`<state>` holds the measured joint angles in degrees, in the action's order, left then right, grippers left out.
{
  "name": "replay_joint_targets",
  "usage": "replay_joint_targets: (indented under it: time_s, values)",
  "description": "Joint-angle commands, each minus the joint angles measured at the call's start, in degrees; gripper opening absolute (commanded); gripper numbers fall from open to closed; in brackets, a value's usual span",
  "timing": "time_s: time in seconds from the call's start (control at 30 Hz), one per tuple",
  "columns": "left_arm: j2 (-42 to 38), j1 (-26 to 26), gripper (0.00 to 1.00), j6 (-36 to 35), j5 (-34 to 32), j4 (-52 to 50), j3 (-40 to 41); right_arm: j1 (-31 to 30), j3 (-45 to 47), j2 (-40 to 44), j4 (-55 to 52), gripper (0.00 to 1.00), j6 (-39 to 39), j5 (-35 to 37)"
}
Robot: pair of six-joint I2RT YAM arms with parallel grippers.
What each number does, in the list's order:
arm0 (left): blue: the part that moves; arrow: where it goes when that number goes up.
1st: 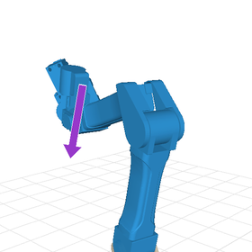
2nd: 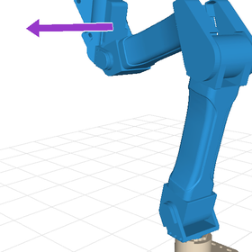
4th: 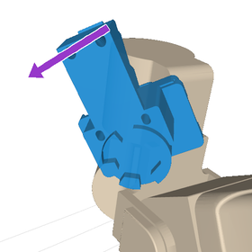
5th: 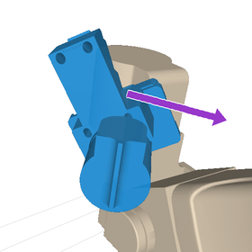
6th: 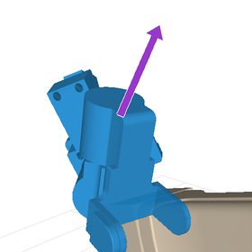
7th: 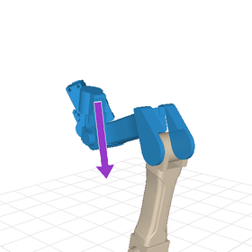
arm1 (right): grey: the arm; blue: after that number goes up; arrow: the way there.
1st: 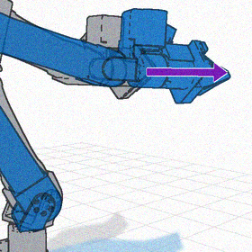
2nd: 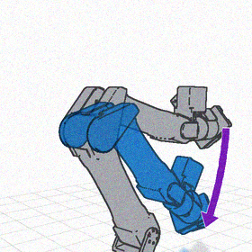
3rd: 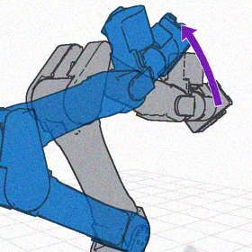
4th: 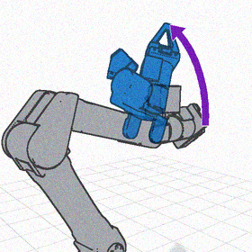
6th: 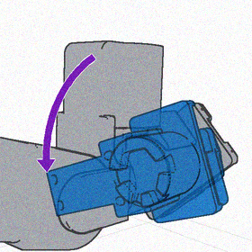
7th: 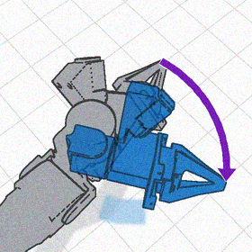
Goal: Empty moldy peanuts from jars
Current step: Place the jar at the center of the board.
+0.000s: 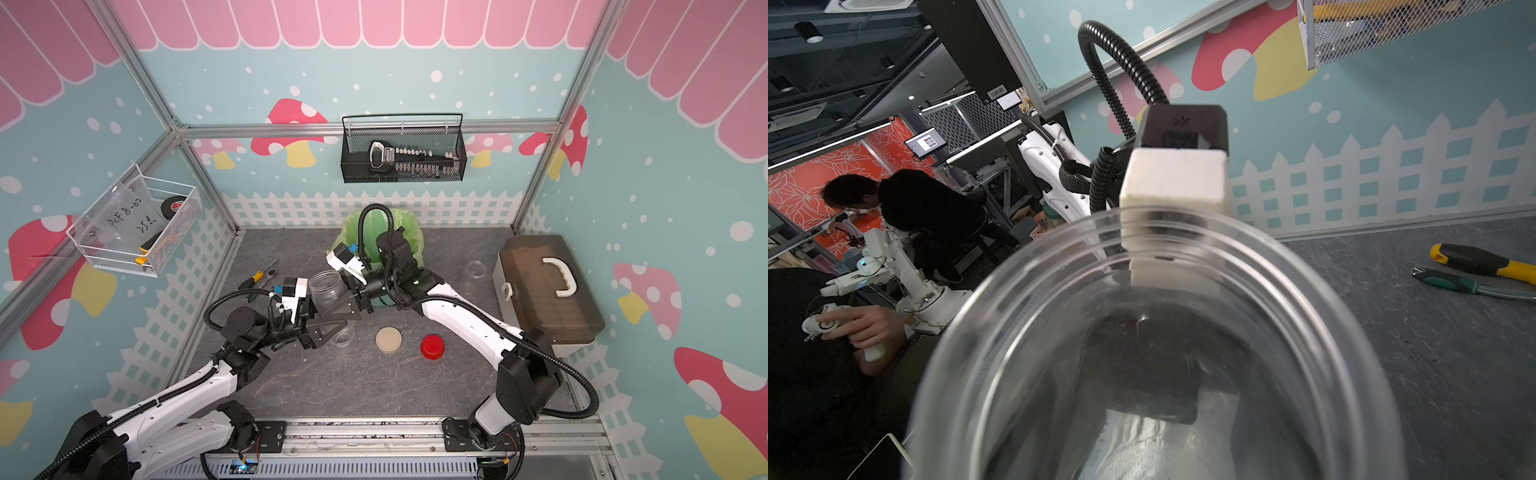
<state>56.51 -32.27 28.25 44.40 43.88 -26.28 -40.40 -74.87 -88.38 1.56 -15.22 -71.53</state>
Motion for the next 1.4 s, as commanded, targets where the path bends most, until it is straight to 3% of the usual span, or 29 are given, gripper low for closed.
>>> replay_joint_targets:
  time_s: [0.0,0.2,0.37,0.53,1.0,1.37]
  values:
    - [-0.27,0.02,0.43,-1.68,-1.03,-0.17,-1.93,-0.39,-1.68,-0.92,-0.6,0.61,-0.37,-1.29]
    - [-1.18,0.08,0.43,-3.28,-2.6,-2.91,-1.97,0.83,-1.56,0.91,-0.49,0.65,-1.01,0.84]
    - [-2.03,0.03,0.43,-3.64,-3.17,-3.57,-1.91,1.79,0.01,3.82,-0.42,0.85,-0.53,7.38]
    - [-2.37,0.03,0.43,-3.81,-3.91,-3.85,-1.71,2.77,1.67,6.28,0.18,0.99,-0.44,12.63]
    - [-1.16,0.02,0.43,-4.32,-4.21,-5.01,-2.47,3.05,2.62,6.16,4.0,0.98,-2.85,11.13]
    - [-0.01,0.03,0.43,-3.9,-1.97,-4.61,-3.01,2.78,1.88,3.14,4.74,0.82,-6.79,4.88]
